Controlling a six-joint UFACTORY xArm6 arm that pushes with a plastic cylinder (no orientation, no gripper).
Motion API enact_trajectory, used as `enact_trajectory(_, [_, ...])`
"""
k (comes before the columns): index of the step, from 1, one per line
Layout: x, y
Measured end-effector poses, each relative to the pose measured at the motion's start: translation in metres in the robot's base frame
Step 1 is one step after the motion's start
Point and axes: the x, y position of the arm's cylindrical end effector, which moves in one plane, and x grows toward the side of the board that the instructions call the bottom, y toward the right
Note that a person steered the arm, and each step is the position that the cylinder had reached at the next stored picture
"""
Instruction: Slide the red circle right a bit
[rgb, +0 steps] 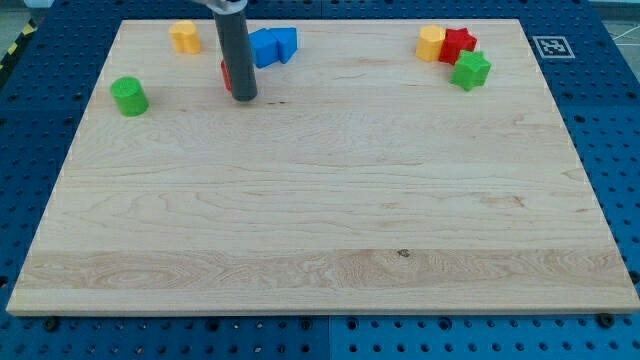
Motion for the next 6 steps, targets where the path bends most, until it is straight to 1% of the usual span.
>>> enact_trajectory(1, [-0.014, 0.000])
enact_trajectory(2, [-0.014, 0.000])
enact_trajectory(3, [0.008, -0.007])
enact_trajectory(4, [0.009, -0.037])
enact_trajectory(5, [0.001, -0.048])
enact_trajectory(6, [-0.029, -0.048])
